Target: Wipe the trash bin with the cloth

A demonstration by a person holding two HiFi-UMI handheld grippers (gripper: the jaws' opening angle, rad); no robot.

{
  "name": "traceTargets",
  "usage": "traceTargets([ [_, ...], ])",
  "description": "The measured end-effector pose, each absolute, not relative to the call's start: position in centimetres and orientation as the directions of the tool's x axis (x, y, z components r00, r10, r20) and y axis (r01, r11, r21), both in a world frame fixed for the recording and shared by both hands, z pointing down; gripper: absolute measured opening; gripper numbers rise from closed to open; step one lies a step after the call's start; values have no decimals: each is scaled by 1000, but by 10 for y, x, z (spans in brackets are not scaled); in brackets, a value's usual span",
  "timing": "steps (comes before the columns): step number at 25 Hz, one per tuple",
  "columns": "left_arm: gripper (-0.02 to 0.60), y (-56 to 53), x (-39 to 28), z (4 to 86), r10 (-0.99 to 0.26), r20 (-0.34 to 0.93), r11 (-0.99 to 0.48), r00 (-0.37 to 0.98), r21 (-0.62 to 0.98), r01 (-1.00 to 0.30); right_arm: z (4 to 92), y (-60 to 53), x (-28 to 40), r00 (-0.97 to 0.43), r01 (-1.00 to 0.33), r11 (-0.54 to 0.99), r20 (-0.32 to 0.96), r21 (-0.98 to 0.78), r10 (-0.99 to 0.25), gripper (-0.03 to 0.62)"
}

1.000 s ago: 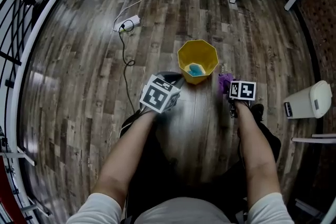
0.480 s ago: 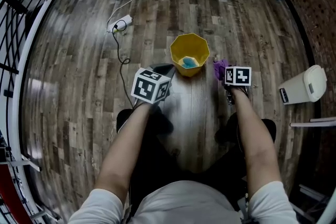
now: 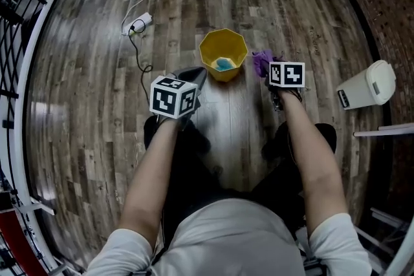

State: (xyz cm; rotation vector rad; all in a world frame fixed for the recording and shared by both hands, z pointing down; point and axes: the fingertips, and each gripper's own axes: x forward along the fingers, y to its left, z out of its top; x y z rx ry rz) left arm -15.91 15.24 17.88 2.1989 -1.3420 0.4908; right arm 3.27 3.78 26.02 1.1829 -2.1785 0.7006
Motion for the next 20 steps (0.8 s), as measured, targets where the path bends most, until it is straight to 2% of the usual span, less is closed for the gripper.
traceTargets([
  [8, 5, 172, -138, 155, -725, 501, -408, 474, 243, -880, 226, 52, 51, -455, -870, 460, 645, -177, -614, 144],
  [20, 5, 201, -121, 123, -750, 427, -443, 504, 241, -864, 165, 80, 49, -531, -845, 465, 507, -263, -679, 144],
])
